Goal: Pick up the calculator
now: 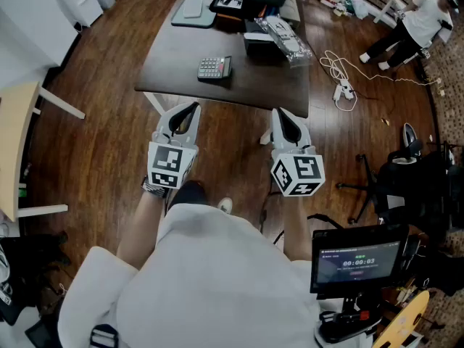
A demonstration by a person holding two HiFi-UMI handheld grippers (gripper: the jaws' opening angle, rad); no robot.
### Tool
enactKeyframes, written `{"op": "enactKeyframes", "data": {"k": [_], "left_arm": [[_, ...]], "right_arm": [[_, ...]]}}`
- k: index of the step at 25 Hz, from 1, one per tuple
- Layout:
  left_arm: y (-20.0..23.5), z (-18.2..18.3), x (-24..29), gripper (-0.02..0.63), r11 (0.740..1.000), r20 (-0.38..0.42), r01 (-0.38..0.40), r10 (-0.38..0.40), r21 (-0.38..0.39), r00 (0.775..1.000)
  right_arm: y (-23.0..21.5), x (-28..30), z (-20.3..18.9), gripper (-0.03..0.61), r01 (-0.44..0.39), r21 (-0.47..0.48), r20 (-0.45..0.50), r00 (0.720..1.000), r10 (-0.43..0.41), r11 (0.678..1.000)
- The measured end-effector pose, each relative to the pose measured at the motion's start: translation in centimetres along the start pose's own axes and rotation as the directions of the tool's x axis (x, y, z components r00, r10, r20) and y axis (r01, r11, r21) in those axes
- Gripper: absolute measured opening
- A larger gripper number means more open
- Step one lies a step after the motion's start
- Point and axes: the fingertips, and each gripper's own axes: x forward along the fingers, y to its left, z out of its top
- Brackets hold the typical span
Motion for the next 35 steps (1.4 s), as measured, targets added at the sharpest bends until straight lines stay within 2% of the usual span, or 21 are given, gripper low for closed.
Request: {"op": "enactKeyframes", "data": {"k": [5, 9, 19, 25, 35], "left_arm": [[1.3, 0.2, 1.4, 0.005, 1.0, 0.005, -0.001, 0.001, -0.004, 1.0], [3.4, 0.1, 4.7, 0.006, 1.0, 0.011, 0.004, -0.004, -0.003, 1.0], [11.5, 2.1, 13.8, 0.006, 0.998, 0.042, 0.05, -0.052, 0.037, 0.998], [15.9, 2.5, 18.0, 0.006, 0.996, 0.059, 0.08, -0.081, 0.026, 0.995], [17.2, 3.8, 22.8, 0.006, 0.993, 0.073, 0.118, -0.119, 0.011, 0.99]], "right_arm": [[-0.6, 1.6, 0.1, 0.002, 0.002, -0.007, -0.01, 1.0, -0.003, 1.0], [-2.1, 5.0, 0.4, 0.002, 0.015, -0.023, -0.01, 1.0, -0.015, 1.0], [-4.3, 16.0, 2.5, 0.002, 0.06, -0.037, -0.03, 0.998, -0.061, 0.998], [-5.4, 20.8, 3.2, 0.002, 0.104, -0.047, -0.032, 0.994, -0.106, 0.993], [-8.2, 24.8, 3.2, 0.002, 0.124, -0.059, -0.051, 0.991, -0.127, 0.991]]}}
